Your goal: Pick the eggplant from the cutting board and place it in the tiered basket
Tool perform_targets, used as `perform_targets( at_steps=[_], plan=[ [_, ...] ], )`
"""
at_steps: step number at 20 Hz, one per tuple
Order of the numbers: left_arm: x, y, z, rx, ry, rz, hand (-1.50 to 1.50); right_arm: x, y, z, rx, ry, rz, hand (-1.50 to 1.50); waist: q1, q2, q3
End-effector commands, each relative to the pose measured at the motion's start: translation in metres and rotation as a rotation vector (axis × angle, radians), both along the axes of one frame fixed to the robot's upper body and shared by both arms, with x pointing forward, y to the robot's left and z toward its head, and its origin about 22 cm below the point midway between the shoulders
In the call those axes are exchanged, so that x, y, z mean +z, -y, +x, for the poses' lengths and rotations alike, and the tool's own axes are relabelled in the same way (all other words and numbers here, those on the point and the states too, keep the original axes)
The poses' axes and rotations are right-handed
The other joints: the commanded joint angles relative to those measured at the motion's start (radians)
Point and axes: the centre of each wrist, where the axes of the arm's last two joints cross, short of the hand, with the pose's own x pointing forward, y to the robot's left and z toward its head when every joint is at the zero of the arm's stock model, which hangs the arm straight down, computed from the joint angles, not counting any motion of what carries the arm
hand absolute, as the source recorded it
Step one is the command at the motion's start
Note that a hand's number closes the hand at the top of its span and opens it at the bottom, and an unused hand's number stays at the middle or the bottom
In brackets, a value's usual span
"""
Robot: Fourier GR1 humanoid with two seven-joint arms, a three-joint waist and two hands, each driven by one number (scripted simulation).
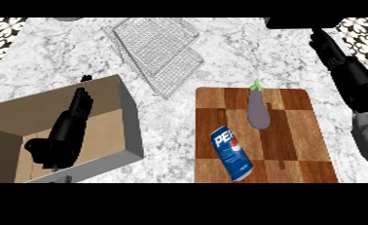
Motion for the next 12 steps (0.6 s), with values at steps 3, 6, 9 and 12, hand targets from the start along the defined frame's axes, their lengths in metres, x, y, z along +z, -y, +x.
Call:
perform_targets(
  at_steps=[3,6,9,12],
  plan=[
    [-0.009,0.014,0.009,-0.121,0.005,-0.022,0.0,-0.053,-0.039,0.019,-0.211,-0.414,0.097,-1.5,0.046,0.018,0.002],
    [-0.006,0.014,0.011,-0.206,0.016,-0.012,0.0,-0.102,-0.047,0.014,-0.376,-0.765,0.206,-1.5,0.08,0.052,0.001],
    [-0.011,0.026,0.014,-0.264,-0.03,-0.054,0.0,-0.122,-0.085,0.018,-0.496,-0.924,0.192,-1.5,0.075,0.037,0.003],
    [-0.029,0.026,0.016,-0.287,-0.082,-0.065,0.0,-0.101,-0.141,0.046,-0.521,-0.813,0.192,-1.5,0.064,0.019,0.004]
  ],
)
